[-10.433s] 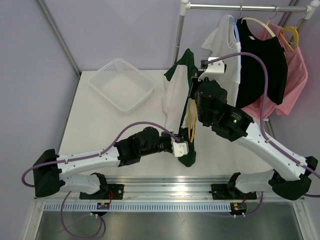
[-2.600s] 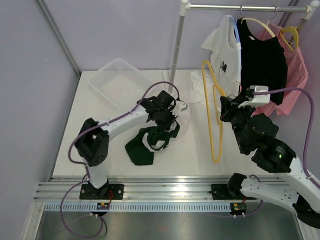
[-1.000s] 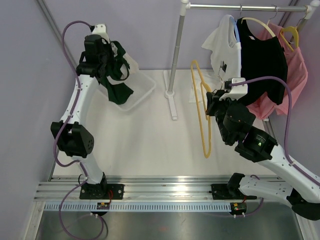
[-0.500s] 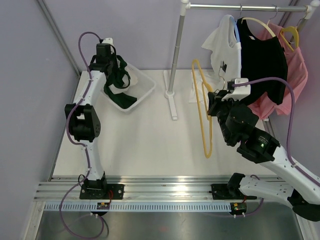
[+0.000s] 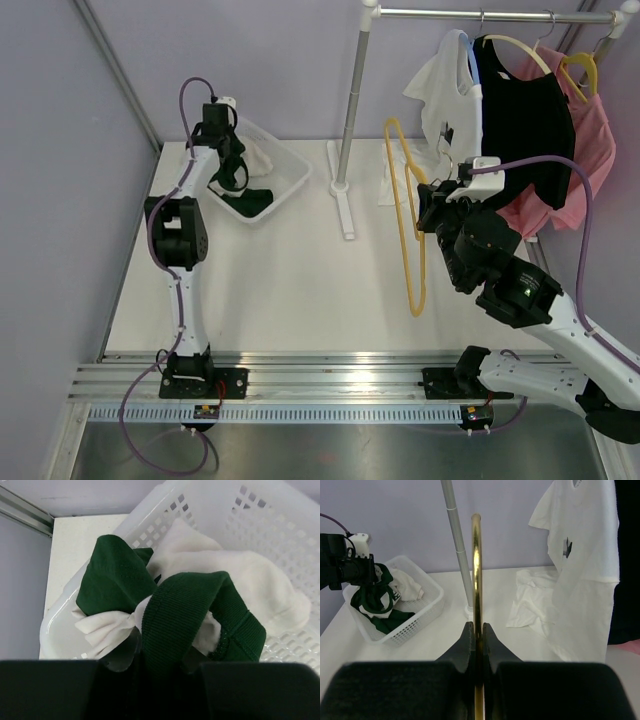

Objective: Remove the t-shirt from the hanger
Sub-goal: Place the tshirt into the basket

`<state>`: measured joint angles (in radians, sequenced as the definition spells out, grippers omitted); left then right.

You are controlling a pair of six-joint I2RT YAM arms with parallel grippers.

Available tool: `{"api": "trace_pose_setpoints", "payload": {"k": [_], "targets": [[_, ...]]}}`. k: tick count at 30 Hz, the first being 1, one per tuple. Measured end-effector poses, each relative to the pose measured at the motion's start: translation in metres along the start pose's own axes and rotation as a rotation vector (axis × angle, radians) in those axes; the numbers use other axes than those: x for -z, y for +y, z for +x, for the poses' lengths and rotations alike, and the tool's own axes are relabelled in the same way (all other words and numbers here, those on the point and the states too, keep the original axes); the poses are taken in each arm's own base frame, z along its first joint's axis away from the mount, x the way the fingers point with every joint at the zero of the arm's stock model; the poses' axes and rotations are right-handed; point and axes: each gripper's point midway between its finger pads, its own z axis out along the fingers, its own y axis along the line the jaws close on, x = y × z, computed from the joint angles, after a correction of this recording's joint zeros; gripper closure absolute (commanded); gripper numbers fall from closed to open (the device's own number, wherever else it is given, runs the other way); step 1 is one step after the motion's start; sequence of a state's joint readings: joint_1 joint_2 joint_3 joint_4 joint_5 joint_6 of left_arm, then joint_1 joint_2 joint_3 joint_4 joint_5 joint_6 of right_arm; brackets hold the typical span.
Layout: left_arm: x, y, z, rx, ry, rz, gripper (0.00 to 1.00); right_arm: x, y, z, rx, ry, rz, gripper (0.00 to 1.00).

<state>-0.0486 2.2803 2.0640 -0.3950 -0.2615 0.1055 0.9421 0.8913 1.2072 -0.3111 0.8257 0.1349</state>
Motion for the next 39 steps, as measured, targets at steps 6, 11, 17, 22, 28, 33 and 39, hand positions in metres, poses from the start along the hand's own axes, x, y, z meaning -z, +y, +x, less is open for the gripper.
{"api": "trace_pose_setpoints", "payload": {"k": [6, 11, 17, 22, 28, 33, 39], "targets": [[-0.006, 0.006, 0.007, -0.079, 0.014, -0.022, 0.38, -0.002, 0.001, 0.002, 0.005, 0.005, 0.000, 1.00], [0.010, 0.008, 0.008, -0.080, 0.000, 0.003, 0.06, -0.006, 0.005, 0.008, 0.020, 0.019, 0.004, 1.00], [0.069, 0.015, -0.046, -0.040, -0.117, 0.070, 0.01, -0.012, 0.009, 0.018, 0.045, 0.040, 0.011, 1.00], [0.144, 0.018, -0.089, 0.003, -0.253, 0.124, 0.01, -0.012, 0.009, 0.018, 0.046, 0.040, 0.013, 1.00], [0.236, -0.042, -0.054, -0.044, -0.349, 0.289, 0.01, -0.013, 0.005, 0.019, 0.060, 0.052, 0.041, 1.00], [0.313, -0.132, 0.021, -0.173, -0.386, 0.645, 0.01, -0.017, 0.014, 0.022, 0.073, 0.083, 0.025, 1.00], [0.356, -0.133, 0.040, -0.195, -0.525, 0.776, 0.01, -0.025, 0.045, 0.039, 0.120, 0.171, -0.091, 1.00]]}}
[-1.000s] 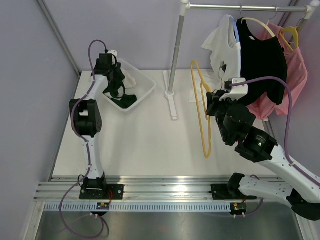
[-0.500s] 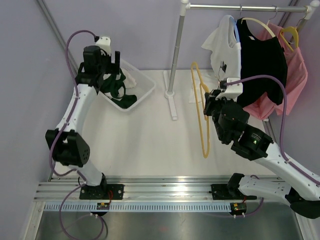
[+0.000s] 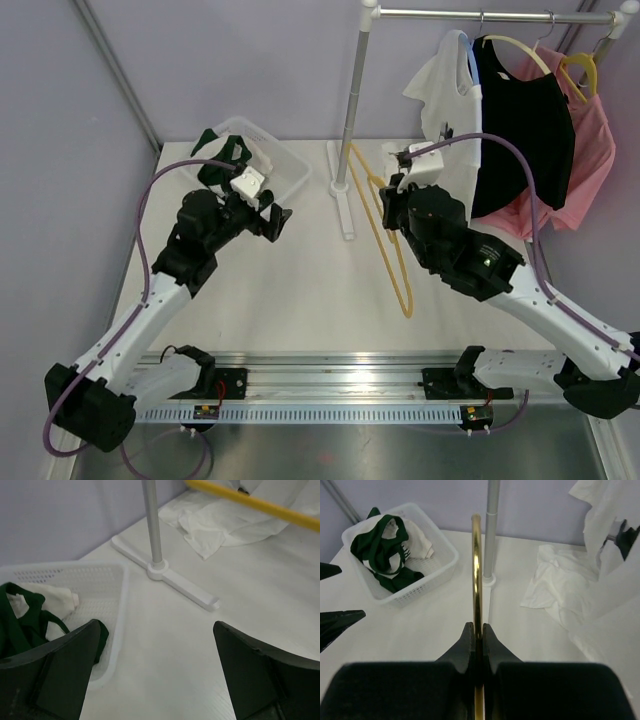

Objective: Remove the t-shirt from the hanger
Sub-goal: Place the tshirt into the basket, then hang the hanger back to the clothesline with the right arm

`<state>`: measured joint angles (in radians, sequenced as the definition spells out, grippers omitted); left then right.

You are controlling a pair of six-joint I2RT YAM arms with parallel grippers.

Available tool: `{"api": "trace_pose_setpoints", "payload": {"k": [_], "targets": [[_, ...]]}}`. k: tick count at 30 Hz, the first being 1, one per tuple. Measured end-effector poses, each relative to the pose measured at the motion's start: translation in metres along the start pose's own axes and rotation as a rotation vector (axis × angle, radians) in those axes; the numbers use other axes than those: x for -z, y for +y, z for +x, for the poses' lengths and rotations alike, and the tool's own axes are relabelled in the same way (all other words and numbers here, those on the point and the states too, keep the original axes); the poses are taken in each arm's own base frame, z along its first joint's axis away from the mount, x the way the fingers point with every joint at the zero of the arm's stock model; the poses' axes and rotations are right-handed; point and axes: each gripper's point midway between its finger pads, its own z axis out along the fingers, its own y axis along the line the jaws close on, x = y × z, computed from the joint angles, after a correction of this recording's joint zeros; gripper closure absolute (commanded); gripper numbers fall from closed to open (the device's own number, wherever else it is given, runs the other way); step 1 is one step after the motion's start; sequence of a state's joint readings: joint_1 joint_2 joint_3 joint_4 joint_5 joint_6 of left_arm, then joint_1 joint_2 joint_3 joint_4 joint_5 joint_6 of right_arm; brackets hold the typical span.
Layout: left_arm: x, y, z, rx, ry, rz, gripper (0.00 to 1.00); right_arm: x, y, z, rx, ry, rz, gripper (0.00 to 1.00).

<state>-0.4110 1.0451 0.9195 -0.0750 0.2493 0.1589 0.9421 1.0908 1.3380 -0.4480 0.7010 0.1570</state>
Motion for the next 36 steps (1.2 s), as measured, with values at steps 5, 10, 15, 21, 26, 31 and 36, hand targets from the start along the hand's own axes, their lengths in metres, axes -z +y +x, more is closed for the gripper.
{"api": "trace_pose_setpoints", "payload": {"k": [5, 10, 15, 21, 26, 31, 36], "targets": [[0.016, -0.021, -0.008, -0.080, -0.130, 0.088, 0.07, -0.013, 0.029, 0.023, 0.073, 0.098, -0.103, 1.00], [0.028, -0.041, -0.009, -0.141, -0.199, 0.185, 0.07, -0.019, 0.043, 0.044, 0.134, 0.182, -0.152, 1.00], [0.034, -0.046, -0.017, -0.176, -0.253, 0.204, 0.01, -0.018, 0.048, 0.052, 0.151, 0.219, -0.185, 1.00], [0.027, -0.047, -0.013, -0.159, -0.238, 0.219, 0.01, -0.016, 0.053, 0.050, 0.148, 0.227, -0.215, 1.00], [0.025, -0.047, -0.012, -0.155, -0.237, 0.219, 0.02, -0.022, 0.064, 0.050, 0.151, 0.241, -0.236, 1.00], [0.027, -0.050, -0.017, -0.167, -0.265, 0.212, 0.02, -0.031, 0.075, 0.060, 0.166, 0.280, -0.253, 1.00], [0.026, -0.051, -0.017, -0.189, -0.277, 0.200, 0.04, -0.036, 0.079, 0.063, 0.165, 0.292, -0.250, 1.00]]}}
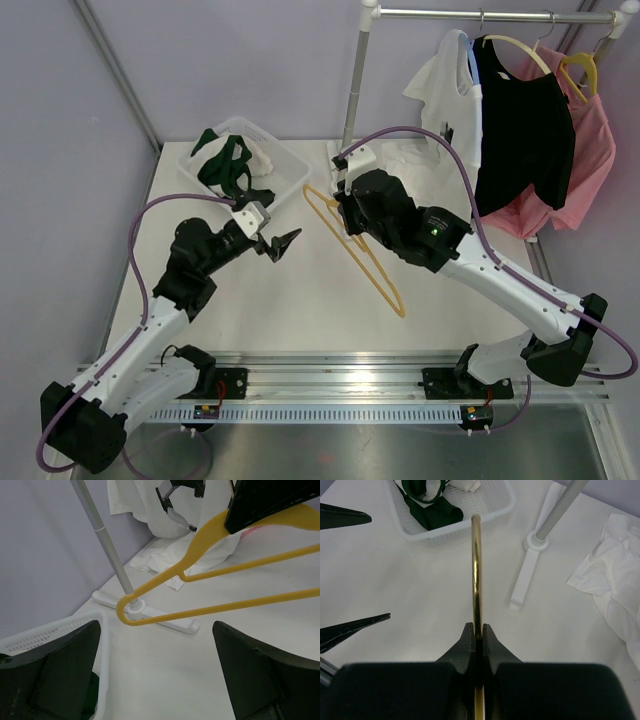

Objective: Remove the t-shirt from the hanger
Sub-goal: Hang the hanger back to the clothesline with the right arm

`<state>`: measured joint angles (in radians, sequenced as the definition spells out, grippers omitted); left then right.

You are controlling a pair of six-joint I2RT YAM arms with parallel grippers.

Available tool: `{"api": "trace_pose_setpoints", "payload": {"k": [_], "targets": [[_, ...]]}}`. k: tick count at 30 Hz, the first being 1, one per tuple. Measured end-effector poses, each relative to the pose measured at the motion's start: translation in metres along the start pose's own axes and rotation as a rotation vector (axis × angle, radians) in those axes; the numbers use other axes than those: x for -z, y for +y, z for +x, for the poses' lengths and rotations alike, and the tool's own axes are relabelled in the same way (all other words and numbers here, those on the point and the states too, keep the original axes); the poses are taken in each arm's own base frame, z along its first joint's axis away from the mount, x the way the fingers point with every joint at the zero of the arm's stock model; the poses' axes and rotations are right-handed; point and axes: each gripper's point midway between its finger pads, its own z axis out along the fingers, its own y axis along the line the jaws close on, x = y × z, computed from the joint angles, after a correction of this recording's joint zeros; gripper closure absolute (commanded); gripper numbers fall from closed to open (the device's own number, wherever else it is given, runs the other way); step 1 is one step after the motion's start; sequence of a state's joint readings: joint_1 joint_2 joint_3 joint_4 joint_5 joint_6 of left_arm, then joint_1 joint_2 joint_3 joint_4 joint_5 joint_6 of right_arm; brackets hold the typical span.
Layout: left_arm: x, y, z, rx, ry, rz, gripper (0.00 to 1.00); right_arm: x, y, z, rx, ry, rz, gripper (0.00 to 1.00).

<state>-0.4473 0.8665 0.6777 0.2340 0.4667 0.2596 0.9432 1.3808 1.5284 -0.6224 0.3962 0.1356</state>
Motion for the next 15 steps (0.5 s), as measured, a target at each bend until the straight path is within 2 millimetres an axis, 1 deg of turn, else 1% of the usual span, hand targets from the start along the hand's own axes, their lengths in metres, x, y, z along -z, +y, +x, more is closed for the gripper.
{"api": "trace_pose_setpoints", "payload": {"k": [3, 6, 8, 10, 11, 12, 13, 15], "targets": [[-0.004, 0.002, -0.001, -0.033, -0.013, -0.019, 0.06, 0.001, 0.000, 0.000, -0.004, 0.001, 0.000, 1.00], [-0.012, -0.003, 0.009, -0.101, -0.019, -0.020, 0.05, 0.001, 0.001, 0.000, -0.009, 0.003, -0.003, 1.00], [-0.017, -0.009, 0.024, -0.147, -0.010, -0.013, 0.05, 0.001, 0.002, 0.001, -0.009, 0.007, -0.013, 1.00], [-0.022, -0.015, 0.046, -0.178, 0.034, -0.005, 0.06, 0.002, 0.004, 0.002, -0.010, 0.011, -0.024, 1.00], [-0.024, -0.016, 0.053, -0.190, 0.054, -0.004, 0.07, 0.003, 0.005, 0.001, -0.012, 0.010, -0.029, 1.00], [-0.027, -0.016, 0.061, -0.204, 0.075, -0.006, 0.14, 0.005, 0.006, 0.001, -0.014, 0.008, -0.039, 1.00], [-0.030, -0.015, 0.067, -0.214, 0.092, -0.009, 0.16, 0.007, 0.007, 0.000, -0.017, 0.005, -0.046, 1.00], [-0.033, -0.012, 0.076, -0.240, 0.120, -0.020, 0.16, 0.012, 0.009, -0.001, -0.020, 0.000, -0.069, 1.00]]}}
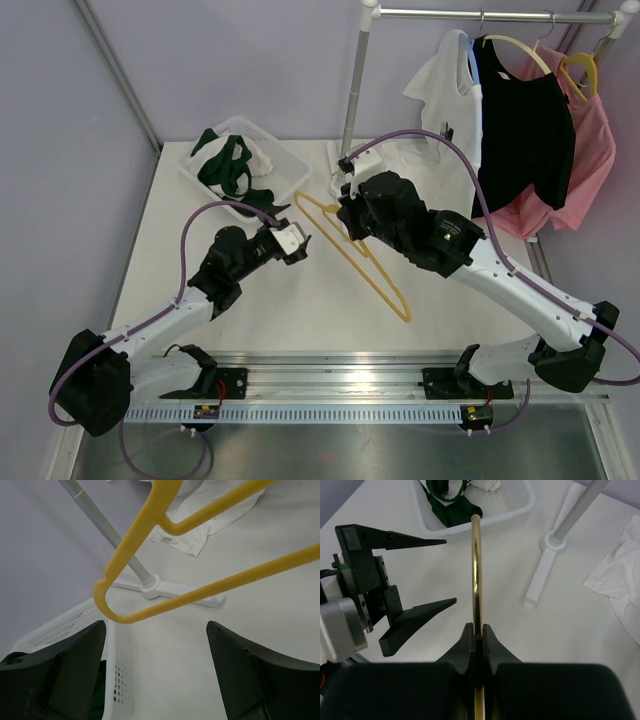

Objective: Remove the t-shirt from the hanger
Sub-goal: Hang the hanger back to the clothesline with the right arm

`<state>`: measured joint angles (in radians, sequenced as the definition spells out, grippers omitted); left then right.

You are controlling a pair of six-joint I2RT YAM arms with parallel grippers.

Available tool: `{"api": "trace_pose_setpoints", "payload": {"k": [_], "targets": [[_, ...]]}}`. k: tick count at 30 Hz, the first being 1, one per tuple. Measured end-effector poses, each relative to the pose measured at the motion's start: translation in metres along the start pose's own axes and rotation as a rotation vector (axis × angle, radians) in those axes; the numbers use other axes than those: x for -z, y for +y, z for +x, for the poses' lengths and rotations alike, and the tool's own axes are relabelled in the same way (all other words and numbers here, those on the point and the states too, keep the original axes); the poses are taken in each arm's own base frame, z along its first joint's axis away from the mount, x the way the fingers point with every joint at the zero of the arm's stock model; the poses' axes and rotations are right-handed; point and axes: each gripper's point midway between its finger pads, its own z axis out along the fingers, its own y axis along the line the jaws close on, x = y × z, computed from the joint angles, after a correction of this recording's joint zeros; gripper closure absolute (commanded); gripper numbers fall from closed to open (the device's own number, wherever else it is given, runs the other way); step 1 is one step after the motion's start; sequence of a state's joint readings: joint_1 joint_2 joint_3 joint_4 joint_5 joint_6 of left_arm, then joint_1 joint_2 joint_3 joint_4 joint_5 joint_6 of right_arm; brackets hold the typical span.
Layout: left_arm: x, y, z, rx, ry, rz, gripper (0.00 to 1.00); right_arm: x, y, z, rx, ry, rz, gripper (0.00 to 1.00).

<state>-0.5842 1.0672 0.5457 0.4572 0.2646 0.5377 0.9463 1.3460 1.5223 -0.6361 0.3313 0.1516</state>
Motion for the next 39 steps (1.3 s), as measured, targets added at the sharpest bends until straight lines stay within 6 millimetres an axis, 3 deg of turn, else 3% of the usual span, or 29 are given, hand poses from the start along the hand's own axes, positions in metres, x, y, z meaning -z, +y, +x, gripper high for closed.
{"api": "trace_pose_setpoints", "payload": {"k": [7, 13, 23, 31, 39], "targets": [[0.001, 0.024, -0.008, -0.084, -0.030, -0.120, 0.14, 0.015, 0.007, 0.000, -0.002, -0.003, -0.058, 1.00], [0.010, 0.028, -0.014, -0.129, -0.072, -0.163, 0.17, 0.016, 0.010, 0.011, 0.011, 0.036, -0.079, 1.00], [0.011, 0.012, -0.019, -0.173, -0.127, -0.094, 0.19, 0.017, 0.019, 0.014, 0.021, 0.050, -0.127, 1.00], [0.010, 0.007, -0.020, -0.186, -0.134, -0.063, 0.43, 0.006, 0.028, 0.026, 0.043, 0.095, -0.152, 1.00], [0.009, -0.002, -0.012, -0.180, -0.108, -0.021, 0.40, -0.001, 0.033, 0.033, 0.059, 0.123, -0.165, 1.00]]}}
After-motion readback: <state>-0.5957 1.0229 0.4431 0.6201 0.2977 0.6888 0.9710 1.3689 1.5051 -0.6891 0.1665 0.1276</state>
